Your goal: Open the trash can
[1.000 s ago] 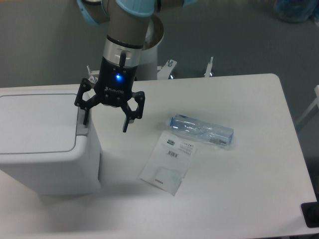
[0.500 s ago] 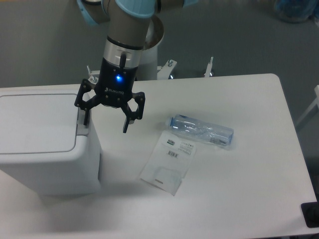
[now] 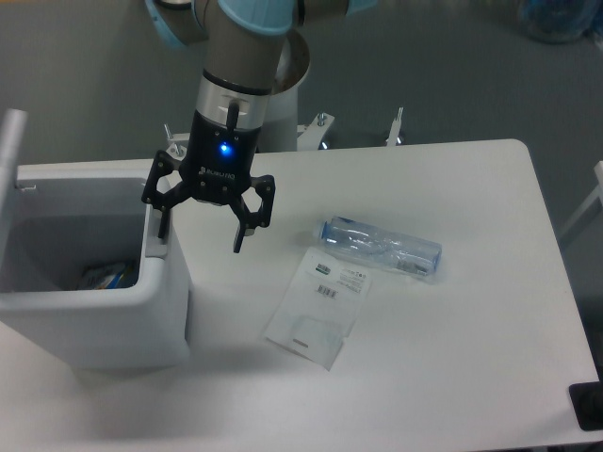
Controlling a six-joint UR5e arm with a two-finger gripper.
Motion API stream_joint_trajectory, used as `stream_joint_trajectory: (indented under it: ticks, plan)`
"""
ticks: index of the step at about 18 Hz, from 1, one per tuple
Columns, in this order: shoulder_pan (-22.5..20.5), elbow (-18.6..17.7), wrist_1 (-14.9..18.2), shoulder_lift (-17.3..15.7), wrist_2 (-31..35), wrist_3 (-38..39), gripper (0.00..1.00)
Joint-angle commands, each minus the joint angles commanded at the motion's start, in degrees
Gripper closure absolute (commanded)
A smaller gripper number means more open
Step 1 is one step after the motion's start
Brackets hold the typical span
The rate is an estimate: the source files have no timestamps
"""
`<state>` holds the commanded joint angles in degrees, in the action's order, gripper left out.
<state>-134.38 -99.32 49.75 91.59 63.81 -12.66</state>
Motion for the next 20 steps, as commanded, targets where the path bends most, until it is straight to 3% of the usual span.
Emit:
stream_joint_trajectory:
  ticks: [7, 10, 17, 20]
  plan:
    - [-2.19, 4.83, -0.09, 0.00, 1.14, -0.97, 0.00]
    - [-3.68, 5.89, -0.44, 0.17, 5.34, -2.10, 0.00]
    - [-6.15, 4.58, -0.17, 1.31, 18.44, -21.42, 0.00]
    - [-7.82, 4.05, -0.17, 2.80, 21.44, -24.34, 0.00]
